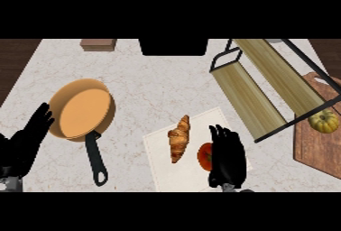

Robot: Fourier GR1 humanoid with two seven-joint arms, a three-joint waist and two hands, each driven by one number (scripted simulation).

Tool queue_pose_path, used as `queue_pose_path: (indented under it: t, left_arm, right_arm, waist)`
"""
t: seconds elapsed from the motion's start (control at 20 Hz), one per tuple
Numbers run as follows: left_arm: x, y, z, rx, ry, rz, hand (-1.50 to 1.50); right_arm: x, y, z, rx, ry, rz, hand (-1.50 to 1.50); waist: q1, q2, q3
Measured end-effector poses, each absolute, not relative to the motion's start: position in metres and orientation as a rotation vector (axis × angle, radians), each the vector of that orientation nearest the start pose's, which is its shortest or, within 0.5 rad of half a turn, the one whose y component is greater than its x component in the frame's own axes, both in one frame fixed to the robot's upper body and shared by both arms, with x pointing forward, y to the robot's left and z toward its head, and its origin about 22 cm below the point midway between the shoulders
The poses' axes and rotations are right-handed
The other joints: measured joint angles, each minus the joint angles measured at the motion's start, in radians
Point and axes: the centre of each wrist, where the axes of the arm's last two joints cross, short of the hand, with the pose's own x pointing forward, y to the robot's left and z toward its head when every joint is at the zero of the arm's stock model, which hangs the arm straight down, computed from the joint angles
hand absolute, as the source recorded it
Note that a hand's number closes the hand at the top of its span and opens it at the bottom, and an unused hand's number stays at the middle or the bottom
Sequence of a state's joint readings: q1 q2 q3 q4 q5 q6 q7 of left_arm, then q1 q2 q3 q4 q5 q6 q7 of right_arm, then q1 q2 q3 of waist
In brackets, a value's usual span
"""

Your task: Pick the tomato from the placemat and place it in the tiered shelf

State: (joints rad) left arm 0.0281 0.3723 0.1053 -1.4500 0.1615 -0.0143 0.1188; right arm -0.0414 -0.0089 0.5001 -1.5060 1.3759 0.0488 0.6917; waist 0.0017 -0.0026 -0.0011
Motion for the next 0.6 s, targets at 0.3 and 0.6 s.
queue_pose_path:
  t: [0.3,0.6]
  left_arm:
    - [0.2326,0.3518,0.0044,0.259,-1.333,-0.041,0.0]
    - [0.2298,0.3588,-0.0009,0.254,-1.332,-0.046,0.0]
  right_arm:
    - [0.2265,-0.1152,-0.017,-1.078,-1.044,1.097,1.5]
    - [0.2284,-0.1137,-0.018,-1.134,-1.087,1.111,1.5]
  waist:
    - [0.0,-0.008,-0.005]
    - [0.0,-0.009,-0.005]
